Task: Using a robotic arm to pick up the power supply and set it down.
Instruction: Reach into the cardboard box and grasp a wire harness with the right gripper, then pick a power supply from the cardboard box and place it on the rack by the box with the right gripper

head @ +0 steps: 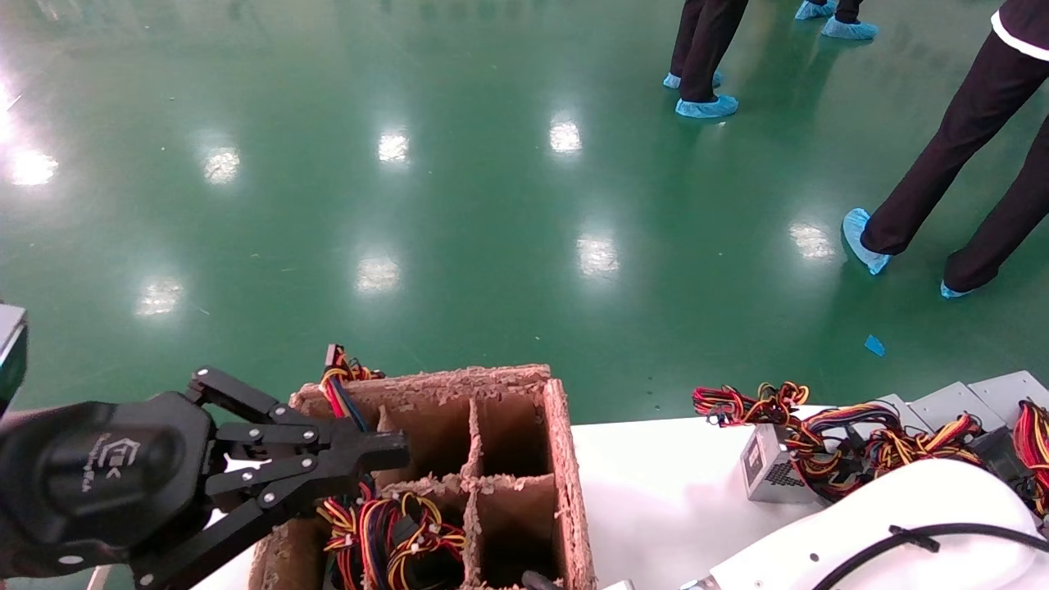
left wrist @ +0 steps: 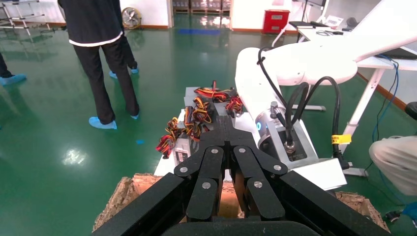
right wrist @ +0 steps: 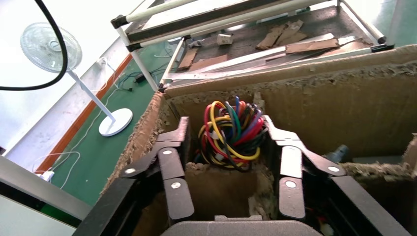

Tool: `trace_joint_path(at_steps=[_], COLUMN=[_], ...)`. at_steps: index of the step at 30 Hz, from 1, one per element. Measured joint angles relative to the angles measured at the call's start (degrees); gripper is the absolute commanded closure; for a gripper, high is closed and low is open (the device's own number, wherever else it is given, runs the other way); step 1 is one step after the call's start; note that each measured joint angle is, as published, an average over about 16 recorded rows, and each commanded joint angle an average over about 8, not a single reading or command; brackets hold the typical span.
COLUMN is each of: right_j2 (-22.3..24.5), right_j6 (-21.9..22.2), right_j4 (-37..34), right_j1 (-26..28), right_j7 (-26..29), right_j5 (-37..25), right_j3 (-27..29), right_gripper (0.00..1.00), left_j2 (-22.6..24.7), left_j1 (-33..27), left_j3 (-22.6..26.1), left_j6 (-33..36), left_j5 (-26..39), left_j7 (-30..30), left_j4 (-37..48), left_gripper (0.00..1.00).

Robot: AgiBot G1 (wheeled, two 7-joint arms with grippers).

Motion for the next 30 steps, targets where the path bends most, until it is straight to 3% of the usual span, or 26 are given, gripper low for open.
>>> trace_joint_path(at_steps=[17,30], right_j2=[-0.2,2.9], right_j6=[0.8,0.7], right_j4=[0.0,3.5], right_j1=[-0.7,-1.2], right_j7=[-0.4,0.5], right_j5=[2.1,11.4], right_j3=[1.1,6.5], right_gripper=[1.00,1.00], left_j2=[0.0,0.0], left_j1=[0.0,0.0], left_j3=[0.0,0.0], left_j6=[0.0,0.0], left_j5=[0.0,0.0], left_j7=[0.0,0.0], left_j4=[0.0,0.0], left_gripper=[1.00,1.00])
